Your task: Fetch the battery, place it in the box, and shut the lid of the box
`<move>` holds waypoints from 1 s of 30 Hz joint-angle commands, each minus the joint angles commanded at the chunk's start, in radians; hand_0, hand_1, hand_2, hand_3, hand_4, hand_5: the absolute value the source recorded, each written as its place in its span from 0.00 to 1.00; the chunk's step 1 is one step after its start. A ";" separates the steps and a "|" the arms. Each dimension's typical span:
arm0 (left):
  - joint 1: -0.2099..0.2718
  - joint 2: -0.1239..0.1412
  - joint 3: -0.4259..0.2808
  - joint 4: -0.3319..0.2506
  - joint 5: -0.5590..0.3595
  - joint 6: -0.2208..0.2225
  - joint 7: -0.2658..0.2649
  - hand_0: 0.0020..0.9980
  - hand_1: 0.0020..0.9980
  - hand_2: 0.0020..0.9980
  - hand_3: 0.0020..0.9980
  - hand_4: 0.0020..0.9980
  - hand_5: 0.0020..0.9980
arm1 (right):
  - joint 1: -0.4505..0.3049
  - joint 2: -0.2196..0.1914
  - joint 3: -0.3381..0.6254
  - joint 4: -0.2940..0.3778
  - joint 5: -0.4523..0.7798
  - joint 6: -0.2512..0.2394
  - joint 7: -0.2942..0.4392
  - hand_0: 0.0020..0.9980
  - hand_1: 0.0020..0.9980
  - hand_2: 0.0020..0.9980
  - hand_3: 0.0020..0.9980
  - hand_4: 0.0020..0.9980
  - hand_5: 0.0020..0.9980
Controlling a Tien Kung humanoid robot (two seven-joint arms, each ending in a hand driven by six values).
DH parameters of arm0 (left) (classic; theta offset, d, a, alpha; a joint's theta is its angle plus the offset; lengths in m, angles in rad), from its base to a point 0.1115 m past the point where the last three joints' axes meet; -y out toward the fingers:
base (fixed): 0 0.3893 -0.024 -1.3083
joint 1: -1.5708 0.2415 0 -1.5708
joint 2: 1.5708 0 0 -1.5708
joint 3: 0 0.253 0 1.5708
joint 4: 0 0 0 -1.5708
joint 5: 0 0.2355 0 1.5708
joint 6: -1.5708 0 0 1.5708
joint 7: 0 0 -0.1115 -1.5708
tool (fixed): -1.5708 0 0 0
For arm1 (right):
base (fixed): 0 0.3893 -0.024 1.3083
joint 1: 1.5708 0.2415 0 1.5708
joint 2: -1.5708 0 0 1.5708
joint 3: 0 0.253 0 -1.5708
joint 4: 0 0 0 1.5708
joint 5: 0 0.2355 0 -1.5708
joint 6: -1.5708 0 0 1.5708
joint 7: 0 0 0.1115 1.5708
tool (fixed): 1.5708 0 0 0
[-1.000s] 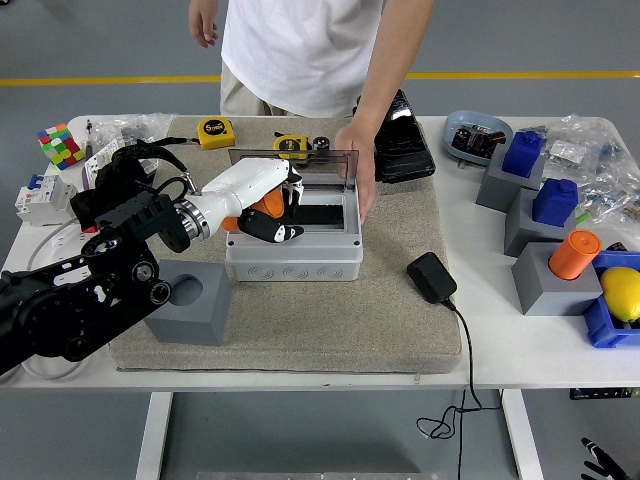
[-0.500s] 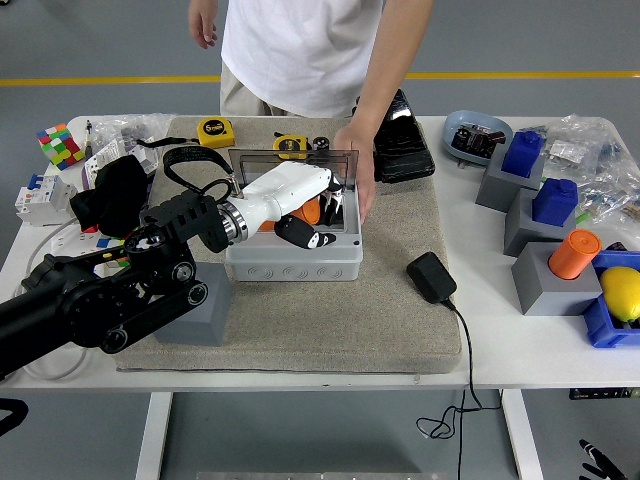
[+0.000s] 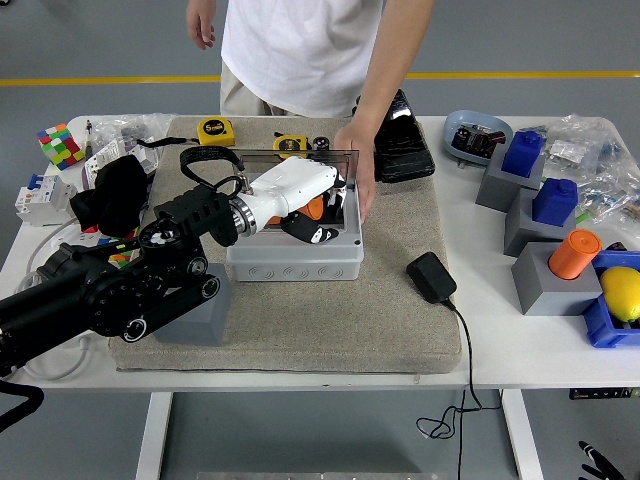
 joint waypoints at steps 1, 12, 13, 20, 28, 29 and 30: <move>-0.001 -0.001 0.001 0.001 0.010 0.002 0.002 0.30 0.42 0.45 0.49 0.94 0.00 | 0.001 0.000 -0.002 0.000 0.001 0.000 0.000 0.62 0.68 0.67 0.55 0.92 0.49; 0.001 0.002 0.009 0.008 0.027 -0.012 0.014 0.41 0.62 0.64 0.67 1.00 0.00 | 0.000 0.000 -0.006 0.000 0.006 0.000 0.000 0.62 0.68 0.67 0.55 0.92 0.49; 0.001 0.002 0.010 0.008 0.025 -0.014 0.015 0.41 0.62 0.64 0.67 1.00 0.00 | 0.000 0.000 -0.007 0.000 0.007 0.000 0.000 0.62 0.68 0.67 0.55 0.92 0.49; 0.006 0.005 0.002 -0.004 0.015 -0.023 0.022 0.42 0.63 0.66 0.69 1.00 0.00 | 0.001 -0.001 -0.008 0.000 0.007 0.000 0.001 0.62 0.68 0.67 0.55 0.92 0.49; 0.024 0.025 -0.038 -0.085 -0.007 -0.020 -0.005 0.41 0.62 0.65 0.70 1.00 0.00 | 0.001 -0.002 -0.001 0.000 0.005 0.001 0.002 0.62 0.68 0.67 0.55 0.92 0.49; 0.029 0.029 -0.046 -0.100 -0.010 -0.020 -0.007 0.41 0.62 0.65 0.70 1.00 0.00 | 0.001 -0.002 0.003 0.000 0.002 0.001 0.001 0.62 0.68 0.67 0.55 0.92 0.49; 0.030 0.031 -0.049 -0.106 -0.010 -0.020 -0.008 0.38 0.60 0.63 0.67 1.00 0.00 | 0.001 -0.002 0.004 0.000 0.001 0.001 0.001 0.62 0.68 0.67 0.55 0.92 0.49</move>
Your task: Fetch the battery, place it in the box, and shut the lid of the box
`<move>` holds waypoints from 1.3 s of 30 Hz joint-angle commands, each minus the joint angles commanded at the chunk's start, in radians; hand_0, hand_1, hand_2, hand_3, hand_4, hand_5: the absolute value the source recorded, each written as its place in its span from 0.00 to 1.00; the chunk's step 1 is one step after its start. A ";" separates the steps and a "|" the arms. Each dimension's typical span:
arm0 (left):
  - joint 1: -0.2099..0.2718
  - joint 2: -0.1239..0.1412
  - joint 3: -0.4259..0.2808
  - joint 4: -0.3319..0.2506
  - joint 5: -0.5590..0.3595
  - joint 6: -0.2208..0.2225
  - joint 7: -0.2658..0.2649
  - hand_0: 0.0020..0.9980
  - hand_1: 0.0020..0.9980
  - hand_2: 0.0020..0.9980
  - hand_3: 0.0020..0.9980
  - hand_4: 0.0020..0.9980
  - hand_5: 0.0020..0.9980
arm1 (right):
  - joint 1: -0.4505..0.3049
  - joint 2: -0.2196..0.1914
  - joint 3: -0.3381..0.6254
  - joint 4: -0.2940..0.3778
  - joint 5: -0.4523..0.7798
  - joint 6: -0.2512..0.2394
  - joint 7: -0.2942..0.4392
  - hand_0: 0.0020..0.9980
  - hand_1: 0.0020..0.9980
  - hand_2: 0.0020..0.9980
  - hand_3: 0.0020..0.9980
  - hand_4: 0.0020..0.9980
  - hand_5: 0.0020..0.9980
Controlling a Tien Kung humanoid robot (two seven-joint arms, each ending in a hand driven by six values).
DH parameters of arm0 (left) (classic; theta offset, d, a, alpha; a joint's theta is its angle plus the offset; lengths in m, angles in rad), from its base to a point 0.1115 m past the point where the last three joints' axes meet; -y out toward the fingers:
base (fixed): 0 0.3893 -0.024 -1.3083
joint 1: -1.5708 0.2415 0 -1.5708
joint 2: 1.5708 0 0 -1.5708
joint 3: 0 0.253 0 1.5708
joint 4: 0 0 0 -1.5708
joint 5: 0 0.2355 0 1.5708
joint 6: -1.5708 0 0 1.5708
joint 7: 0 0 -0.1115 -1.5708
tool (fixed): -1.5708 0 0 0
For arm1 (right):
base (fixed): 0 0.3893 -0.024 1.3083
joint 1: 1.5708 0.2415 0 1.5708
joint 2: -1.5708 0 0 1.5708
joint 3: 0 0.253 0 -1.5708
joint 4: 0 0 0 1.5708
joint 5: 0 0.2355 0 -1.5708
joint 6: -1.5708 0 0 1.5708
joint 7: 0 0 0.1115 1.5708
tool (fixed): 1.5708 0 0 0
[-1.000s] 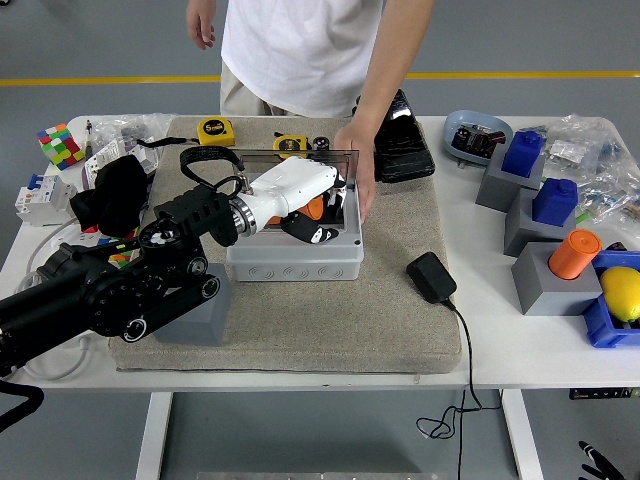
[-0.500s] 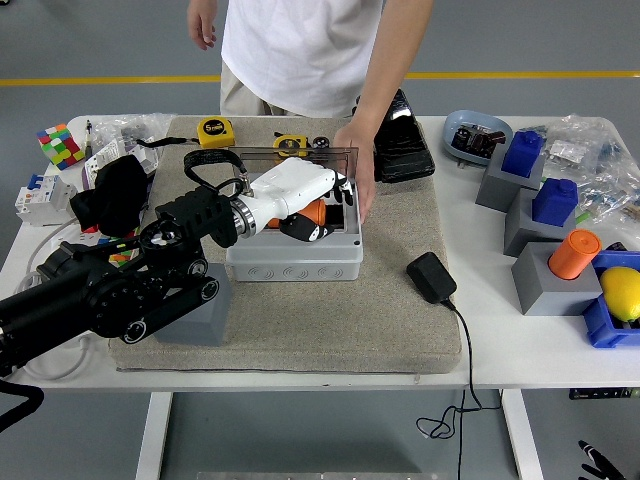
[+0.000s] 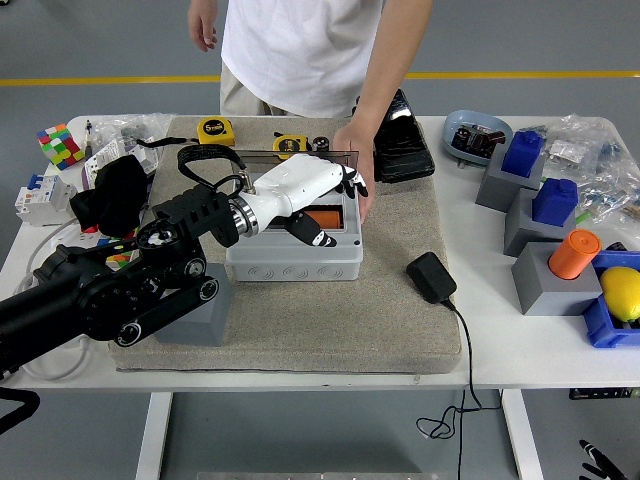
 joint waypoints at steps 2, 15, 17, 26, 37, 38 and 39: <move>0.014 0.011 -0.023 -0.039 -0.013 0.010 -0.025 0.38 0.60 0.63 0.67 1.00 0.00 | 0.000 0.000 0.000 0.000 -0.002 0.000 0.001 0.62 0.68 0.67 0.55 0.92 0.49; 0.070 0.041 -0.204 -0.103 -0.092 0.052 -0.101 0.47 0.67 0.67 0.72 1.00 0.32 | -0.001 -0.001 0.011 0.000 -0.010 0.000 -0.001 0.62 0.68 0.67 0.55 0.92 0.49; 0.072 0.041 -0.230 -0.088 -0.103 0.014 -0.067 0.47 0.67 0.67 0.72 1.00 0.32 | -0.001 -0.001 0.009 0.000 -0.008 0.000 -0.001 0.62 0.68 0.67 0.55 0.92 0.49; 0.086 0.049 -0.284 -0.042 -0.172 -0.083 0.050 0.75 0.88 0.85 0.87 1.00 0.94 | 0.001 -0.002 0.003 0.000 -0.005 0.000 -0.002 0.62 0.68 0.67 0.55 0.92 0.49; 0.147 0.092 -0.252 -0.122 -0.226 -0.127 0.129 0.75 0.86 0.83 0.85 1.00 1.00 | 0.001 -0.006 0.005 0.000 -0.012 0.002 -0.004 0.62 0.68 0.67 0.55 0.92 0.49; 0.154 0.096 -0.250 -0.130 -0.228 -0.129 0.132 0.75 0.86 0.83 0.85 1.00 1.00 | 0.001 -0.006 0.005 0.000 -0.011 0.002 -0.004 0.62 0.68 0.67 0.55 0.92 0.49; 0.164 0.104 -0.247 -0.144 -0.233 -0.130 0.133 0.75 0.86 0.83 0.85 1.00 1.00 | 0.001 -0.006 0.007 0.000 -0.013 0.003 -0.004 0.62 0.68 0.67 0.55 0.92 0.49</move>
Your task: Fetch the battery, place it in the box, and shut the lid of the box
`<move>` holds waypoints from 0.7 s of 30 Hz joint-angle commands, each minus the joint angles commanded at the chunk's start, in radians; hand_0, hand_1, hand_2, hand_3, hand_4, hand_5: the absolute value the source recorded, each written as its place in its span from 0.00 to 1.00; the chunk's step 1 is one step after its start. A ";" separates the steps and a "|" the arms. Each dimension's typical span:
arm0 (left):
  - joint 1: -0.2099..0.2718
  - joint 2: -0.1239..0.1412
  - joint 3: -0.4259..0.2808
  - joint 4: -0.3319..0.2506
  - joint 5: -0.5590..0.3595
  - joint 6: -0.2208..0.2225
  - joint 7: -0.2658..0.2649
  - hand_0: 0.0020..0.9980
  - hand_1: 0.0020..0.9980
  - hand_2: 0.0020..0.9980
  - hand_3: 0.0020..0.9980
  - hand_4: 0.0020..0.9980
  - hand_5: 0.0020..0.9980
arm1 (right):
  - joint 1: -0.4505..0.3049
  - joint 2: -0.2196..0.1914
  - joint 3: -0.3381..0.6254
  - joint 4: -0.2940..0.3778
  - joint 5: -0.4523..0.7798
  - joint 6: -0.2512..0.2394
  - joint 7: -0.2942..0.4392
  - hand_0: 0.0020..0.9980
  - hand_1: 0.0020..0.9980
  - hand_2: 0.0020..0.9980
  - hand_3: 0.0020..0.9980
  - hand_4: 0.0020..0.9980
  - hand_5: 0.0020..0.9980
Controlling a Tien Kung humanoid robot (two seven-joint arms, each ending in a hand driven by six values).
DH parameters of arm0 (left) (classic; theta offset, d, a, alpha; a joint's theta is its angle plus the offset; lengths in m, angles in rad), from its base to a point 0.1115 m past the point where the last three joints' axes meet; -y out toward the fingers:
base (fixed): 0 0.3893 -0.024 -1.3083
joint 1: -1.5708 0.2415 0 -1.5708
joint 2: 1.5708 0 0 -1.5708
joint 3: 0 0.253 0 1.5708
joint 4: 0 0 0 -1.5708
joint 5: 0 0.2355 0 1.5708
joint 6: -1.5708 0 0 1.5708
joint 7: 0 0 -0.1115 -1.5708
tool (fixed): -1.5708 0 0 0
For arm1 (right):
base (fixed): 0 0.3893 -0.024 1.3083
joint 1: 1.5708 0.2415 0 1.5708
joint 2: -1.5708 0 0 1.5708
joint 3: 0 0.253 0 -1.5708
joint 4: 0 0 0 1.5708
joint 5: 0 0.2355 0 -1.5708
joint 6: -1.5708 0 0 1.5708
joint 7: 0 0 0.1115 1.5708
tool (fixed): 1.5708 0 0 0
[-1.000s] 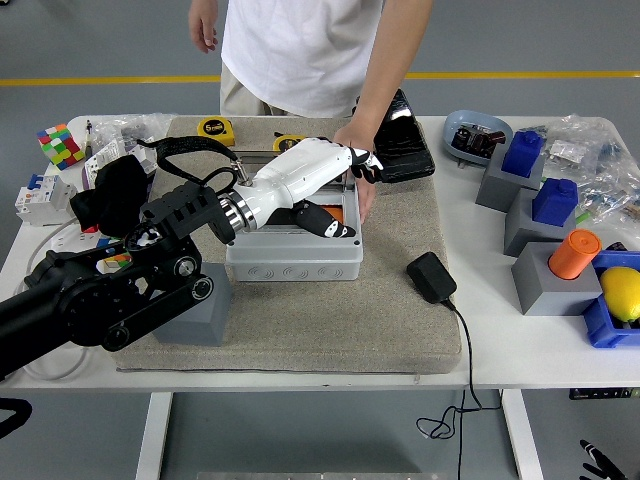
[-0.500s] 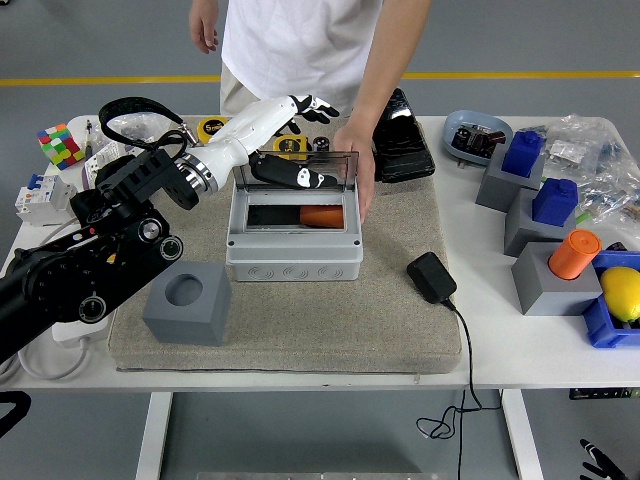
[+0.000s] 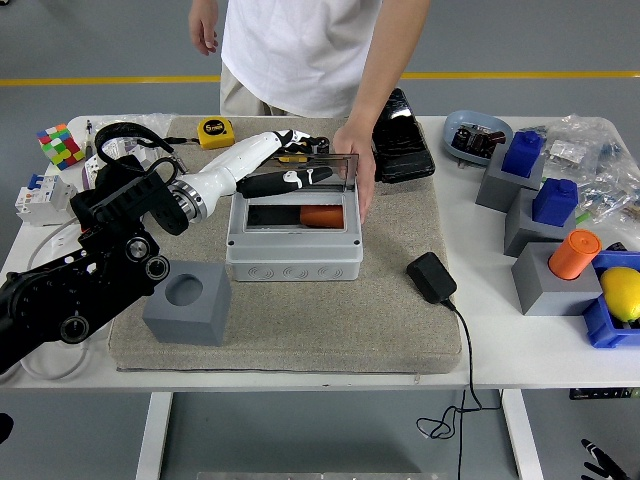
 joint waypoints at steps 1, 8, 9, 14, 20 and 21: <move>0.010 0.006 0.002 -0.013 -0.004 0.000 0.000 0.75 0.86 0.83 0.85 1.00 1.00 | 0.000 0.000 0.000 0.000 0.000 0.000 0.000 0.62 0.68 0.67 0.55 0.92 0.49; 0.086 0.039 -0.012 -0.078 -0.017 0.004 -0.009 0.74 0.85 0.82 0.85 1.00 1.00 | 0.000 -0.003 0.009 0.000 -0.006 0.002 0.001 0.62 0.69 0.67 0.55 0.92 0.49; 0.094 0.041 -0.015 -0.082 -0.018 0.005 -0.009 0.73 0.84 0.81 0.84 1.00 1.00 | 0.000 -0.003 0.010 0.000 -0.006 0.002 0.002 0.62 0.68 0.67 0.55 0.92 0.49; 0.152 0.048 -0.043 -0.103 -0.016 0.004 -0.009 0.73 0.84 0.81 0.84 1.00 1.00 | -0.001 -0.005 0.020 0.000 -0.007 0.004 0.003 0.62 0.68 0.67 0.55 0.92 0.49; 0.215 0.051 -0.102 -0.129 -0.013 0.002 -0.015 0.73 0.83 0.81 0.83 1.00 1.00 | 0.000 -0.007 0.028 0.000 -0.014 0.004 0.003 0.62 0.68 0.67 0.55 0.92 0.49; 0.223 0.050 -0.114 -0.133 -0.012 0.003 -0.018 0.72 0.83 0.80 0.83 1.00 0.99 | 0.001 -0.007 0.028 0.000 -0.014 0.004 0.003 0.62 0.68 0.67 0.55 0.92 0.49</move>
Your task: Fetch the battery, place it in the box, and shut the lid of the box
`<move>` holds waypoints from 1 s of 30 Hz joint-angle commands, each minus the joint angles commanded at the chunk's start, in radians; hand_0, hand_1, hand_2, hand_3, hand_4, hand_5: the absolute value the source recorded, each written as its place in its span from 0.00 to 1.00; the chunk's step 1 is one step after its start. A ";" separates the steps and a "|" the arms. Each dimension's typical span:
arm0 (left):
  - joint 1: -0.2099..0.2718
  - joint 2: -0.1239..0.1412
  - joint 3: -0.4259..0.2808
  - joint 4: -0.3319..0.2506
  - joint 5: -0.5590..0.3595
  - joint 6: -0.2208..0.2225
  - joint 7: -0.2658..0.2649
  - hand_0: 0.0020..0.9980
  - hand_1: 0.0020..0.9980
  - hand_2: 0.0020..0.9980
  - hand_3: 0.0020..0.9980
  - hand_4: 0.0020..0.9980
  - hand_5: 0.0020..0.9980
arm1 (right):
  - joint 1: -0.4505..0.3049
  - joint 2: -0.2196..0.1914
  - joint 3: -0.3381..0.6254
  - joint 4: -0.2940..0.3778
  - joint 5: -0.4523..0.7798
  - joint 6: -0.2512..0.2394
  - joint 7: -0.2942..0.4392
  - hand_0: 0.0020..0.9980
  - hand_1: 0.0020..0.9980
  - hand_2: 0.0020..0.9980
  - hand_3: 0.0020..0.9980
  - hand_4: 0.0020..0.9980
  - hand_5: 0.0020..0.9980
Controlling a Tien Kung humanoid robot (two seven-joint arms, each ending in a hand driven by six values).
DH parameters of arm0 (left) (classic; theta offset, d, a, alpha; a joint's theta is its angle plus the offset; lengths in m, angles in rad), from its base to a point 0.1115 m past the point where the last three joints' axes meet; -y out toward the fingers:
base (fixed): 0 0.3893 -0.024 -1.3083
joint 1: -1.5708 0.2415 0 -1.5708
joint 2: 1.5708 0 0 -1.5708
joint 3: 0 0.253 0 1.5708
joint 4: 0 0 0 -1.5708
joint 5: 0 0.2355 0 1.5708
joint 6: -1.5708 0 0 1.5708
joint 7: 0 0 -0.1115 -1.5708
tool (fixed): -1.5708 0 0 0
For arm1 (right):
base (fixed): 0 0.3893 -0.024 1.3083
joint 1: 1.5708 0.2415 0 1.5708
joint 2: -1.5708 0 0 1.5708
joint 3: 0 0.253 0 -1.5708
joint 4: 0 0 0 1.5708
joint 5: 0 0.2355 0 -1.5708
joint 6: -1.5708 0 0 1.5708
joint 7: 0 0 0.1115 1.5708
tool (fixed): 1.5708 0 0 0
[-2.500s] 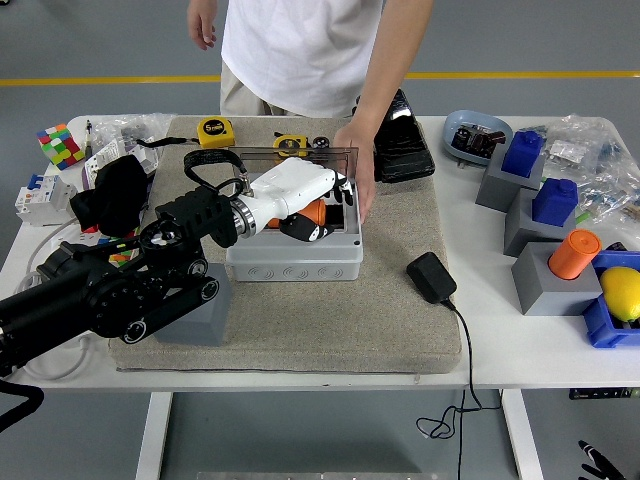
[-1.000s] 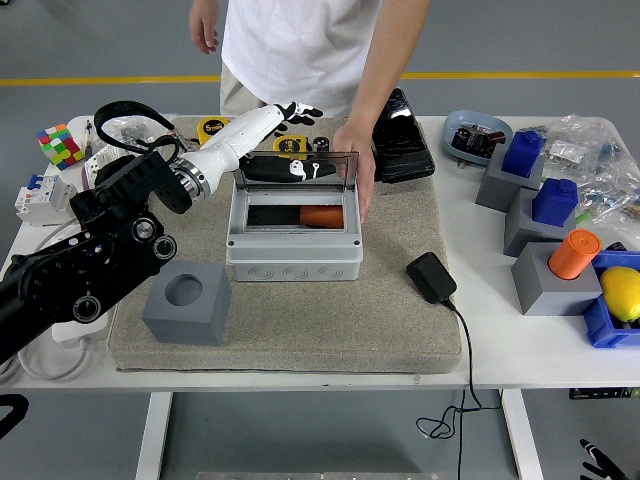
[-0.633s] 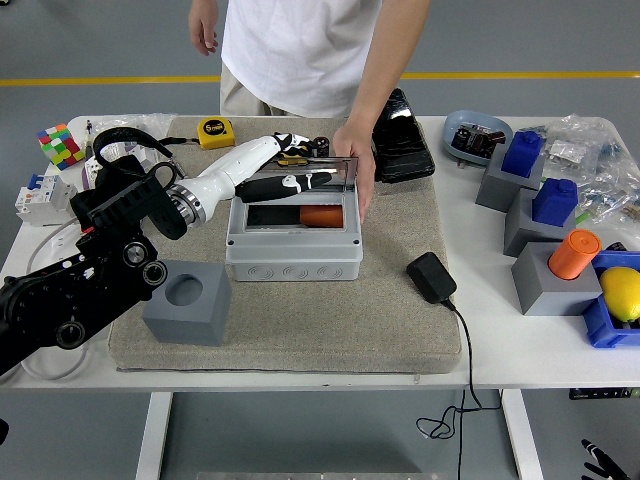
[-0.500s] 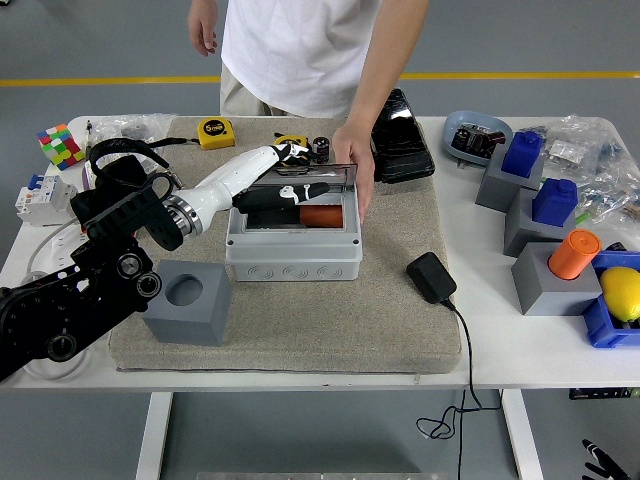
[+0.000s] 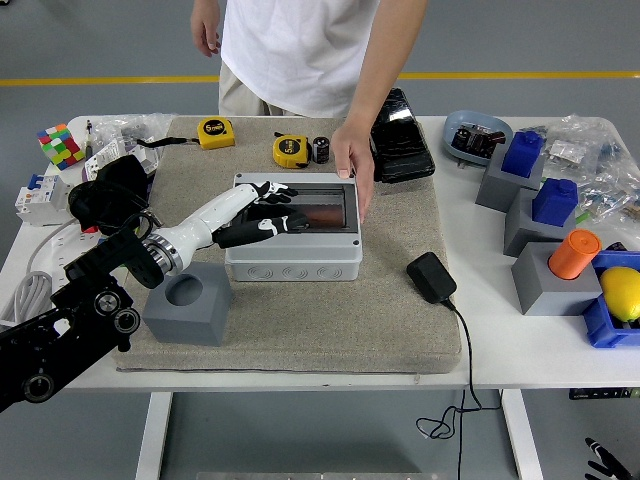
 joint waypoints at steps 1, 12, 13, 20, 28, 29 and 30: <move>0.008 -0.001 -0.013 -0.004 0.000 0.001 -0.004 0.72 0.83 0.80 0.83 1.00 0.99 | 0.000 0.000 0.000 0.000 0.000 0.000 0.000 0.62 0.68 0.67 0.55 0.92 0.49; 0.111 -0.049 -0.242 0.002 -0.185 0.087 -0.182 0.63 0.76 0.75 0.76 1.00 0.80 | 0.003 -0.001 0.006 0.000 -0.002 0.000 0.002 0.62 0.68 0.67 0.55 0.92 0.49; 0.116 -0.053 -0.258 0.004 -0.191 0.089 -0.184 0.63 0.76 0.75 0.76 1.00 0.80 | 0.004 -0.002 0.006 0.000 -0.002 0.001 0.002 0.62 0.68 0.67 0.55 0.92 0.49; 0.161 -0.075 -0.361 0.023 -0.235 0.101 -0.208 0.61 0.74 0.74 0.75 1.00 0.74 | 0.006 -0.004 0.005 0.000 -0.002 0.003 0.002 0.62 0.68 0.67 0.55 0.92 0.49; 0.202 -0.081 -0.412 0.027 -0.280 0.115 -0.243 0.59 0.72 0.72 0.74 1.00 0.72 | 0.011 -0.007 0.018 0.000 -0.010 0.007 -0.001 0.62 0.68 0.67 0.55 0.91 0.49; 0.205 -0.083 -0.421 0.028 -0.280 0.118 -0.246 0.59 0.72 0.72 0.74 1.00 0.72 | 0.011 -0.008 0.020 0.000 -0.011 0.008 -0.001 0.62 0.68 0.67 0.55 0.91 0.49; 0.207 -0.086 -0.430 0.028 -0.284 0.120 -0.249 0.58 0.71 0.72 0.73 1.00 0.71 | 0.012 -0.009 0.022 0.000 -0.011 0.008 -0.001 0.62 0.69 0.67 0.55 0.91 0.49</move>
